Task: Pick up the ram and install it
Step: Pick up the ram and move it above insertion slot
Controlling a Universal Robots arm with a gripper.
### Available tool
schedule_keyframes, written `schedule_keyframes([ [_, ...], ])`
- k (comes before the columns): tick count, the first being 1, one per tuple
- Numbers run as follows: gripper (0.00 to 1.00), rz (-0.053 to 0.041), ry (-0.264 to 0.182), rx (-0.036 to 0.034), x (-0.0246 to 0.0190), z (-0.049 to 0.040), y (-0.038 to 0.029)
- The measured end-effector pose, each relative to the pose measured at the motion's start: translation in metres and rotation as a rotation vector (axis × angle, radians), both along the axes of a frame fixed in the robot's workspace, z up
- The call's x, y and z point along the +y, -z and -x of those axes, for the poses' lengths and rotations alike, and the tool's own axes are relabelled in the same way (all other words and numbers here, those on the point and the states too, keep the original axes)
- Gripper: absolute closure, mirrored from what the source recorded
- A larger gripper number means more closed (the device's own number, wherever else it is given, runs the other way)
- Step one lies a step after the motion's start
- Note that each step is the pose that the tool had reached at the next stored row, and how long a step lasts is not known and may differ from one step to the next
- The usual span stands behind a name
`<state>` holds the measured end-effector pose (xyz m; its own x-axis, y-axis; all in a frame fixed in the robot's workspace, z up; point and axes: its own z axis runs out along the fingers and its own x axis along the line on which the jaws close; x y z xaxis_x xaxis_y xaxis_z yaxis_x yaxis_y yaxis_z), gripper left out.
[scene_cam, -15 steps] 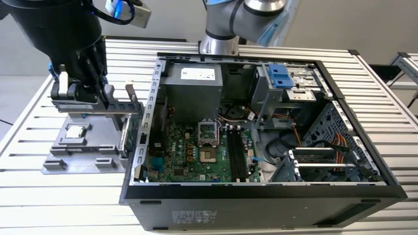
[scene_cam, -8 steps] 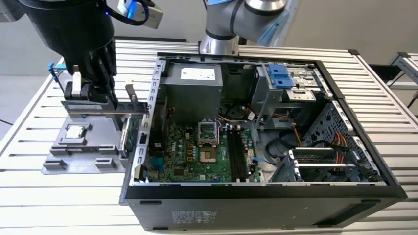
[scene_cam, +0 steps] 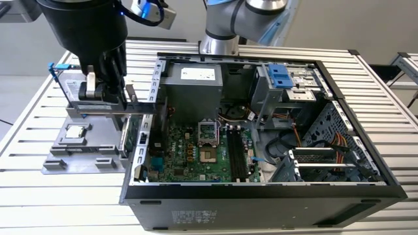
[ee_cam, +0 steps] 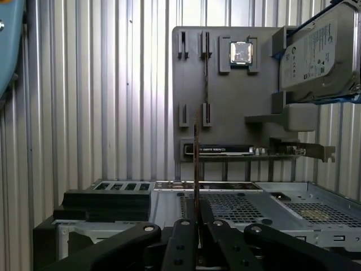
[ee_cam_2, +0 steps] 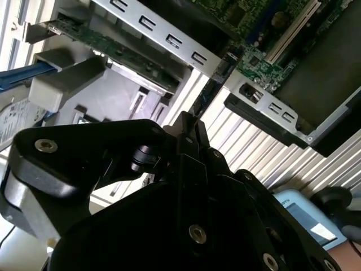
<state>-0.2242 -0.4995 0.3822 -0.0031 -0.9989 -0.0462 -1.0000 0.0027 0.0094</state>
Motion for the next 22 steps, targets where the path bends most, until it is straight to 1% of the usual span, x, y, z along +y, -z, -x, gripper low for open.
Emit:
schedule_keyframes([
  [13, 1.0, 0.0036, 0.0, 0.0048, 0.0, -0.0227, 0.0],
  [22, 1.0, 0.0037, 0.0, 0.0055, 0.0001, -0.0374, 0.0],
])
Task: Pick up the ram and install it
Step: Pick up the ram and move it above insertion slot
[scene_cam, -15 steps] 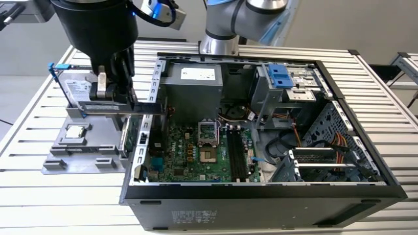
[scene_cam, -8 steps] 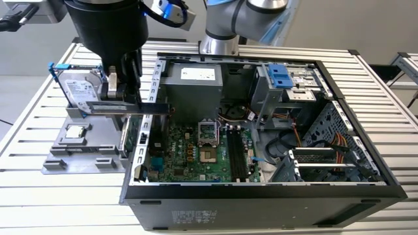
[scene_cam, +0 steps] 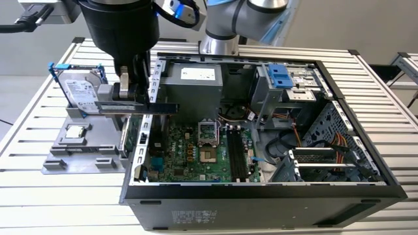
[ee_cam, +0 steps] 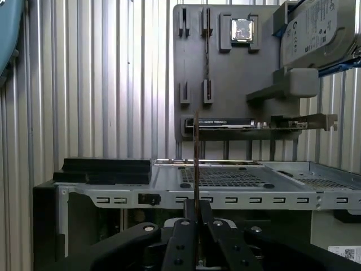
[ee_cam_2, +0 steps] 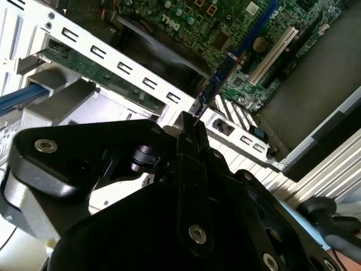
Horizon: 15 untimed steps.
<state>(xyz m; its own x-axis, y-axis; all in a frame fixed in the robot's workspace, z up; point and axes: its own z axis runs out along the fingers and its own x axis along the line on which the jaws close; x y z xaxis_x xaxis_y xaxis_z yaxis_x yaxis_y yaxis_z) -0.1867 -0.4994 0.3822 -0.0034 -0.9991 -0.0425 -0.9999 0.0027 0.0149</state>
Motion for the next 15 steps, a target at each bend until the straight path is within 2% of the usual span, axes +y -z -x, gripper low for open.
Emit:
schedule_keyframes([
  [15, 1.0, 0.0001, 0.0, 0.0021, 0.0, -0.0304, 0.0],
])
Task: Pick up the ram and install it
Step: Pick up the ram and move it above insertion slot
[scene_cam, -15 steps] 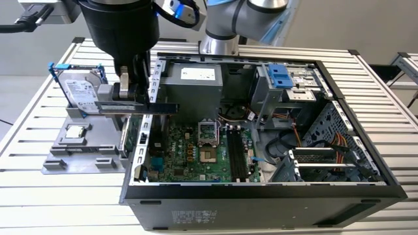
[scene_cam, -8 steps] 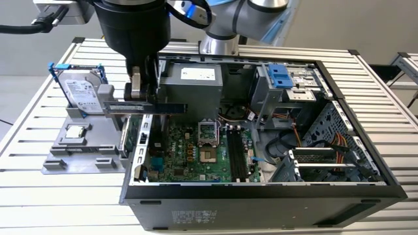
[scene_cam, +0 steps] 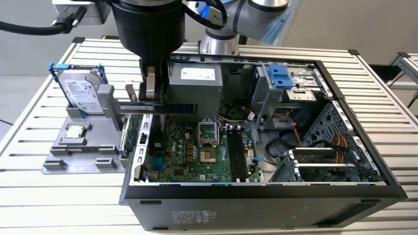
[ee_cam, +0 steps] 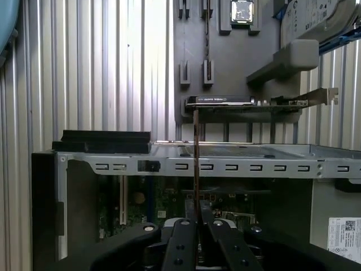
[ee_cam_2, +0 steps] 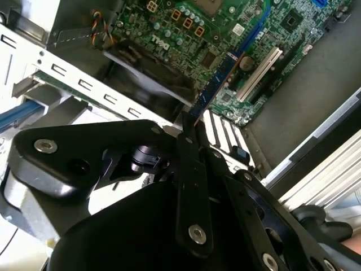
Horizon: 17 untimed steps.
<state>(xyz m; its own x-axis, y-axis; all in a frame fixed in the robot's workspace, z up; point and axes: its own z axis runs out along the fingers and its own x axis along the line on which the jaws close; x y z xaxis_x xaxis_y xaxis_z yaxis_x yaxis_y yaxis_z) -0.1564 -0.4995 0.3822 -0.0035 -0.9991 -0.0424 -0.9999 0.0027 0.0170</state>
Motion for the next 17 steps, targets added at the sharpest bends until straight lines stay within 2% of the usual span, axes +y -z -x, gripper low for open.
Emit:
schedule_keyframes([
  [17, 1.0, 0.0, 0.0, 0.0019, 0.0, -0.0316, 0.0],
])
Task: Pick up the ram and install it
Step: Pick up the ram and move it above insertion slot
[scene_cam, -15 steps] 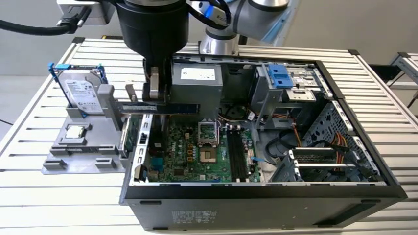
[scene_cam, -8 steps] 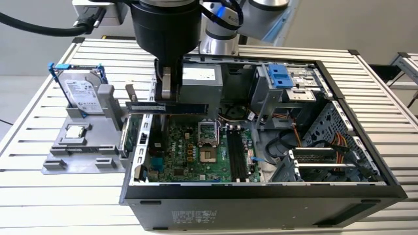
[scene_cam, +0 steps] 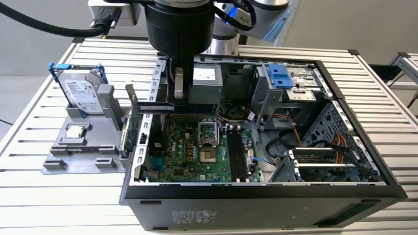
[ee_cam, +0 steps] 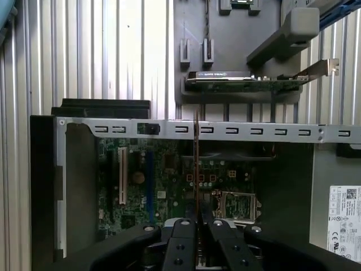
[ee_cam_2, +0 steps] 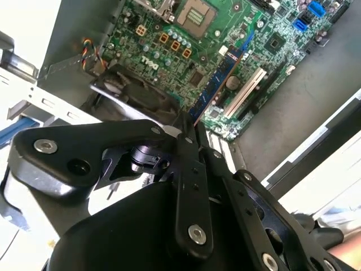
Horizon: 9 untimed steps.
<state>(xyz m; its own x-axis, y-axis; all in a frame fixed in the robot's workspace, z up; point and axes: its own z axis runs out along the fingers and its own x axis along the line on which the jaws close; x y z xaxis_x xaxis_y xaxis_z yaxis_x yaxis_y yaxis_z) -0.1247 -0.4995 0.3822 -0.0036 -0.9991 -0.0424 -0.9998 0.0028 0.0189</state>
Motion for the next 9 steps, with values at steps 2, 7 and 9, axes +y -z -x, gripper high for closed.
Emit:
schedule_keyframes([
  [2, 1.0, 0.0, 0.0, 0.0, 0.0, -0.0021, 0.0],
  [7, 1.0, 0.0, -0.001, -0.0001, 0.0, -0.0075, 0.0],
  [9, 1.0, -0.0001, -0.001, 0.0, 0.0, -0.0101, 0.0],
])
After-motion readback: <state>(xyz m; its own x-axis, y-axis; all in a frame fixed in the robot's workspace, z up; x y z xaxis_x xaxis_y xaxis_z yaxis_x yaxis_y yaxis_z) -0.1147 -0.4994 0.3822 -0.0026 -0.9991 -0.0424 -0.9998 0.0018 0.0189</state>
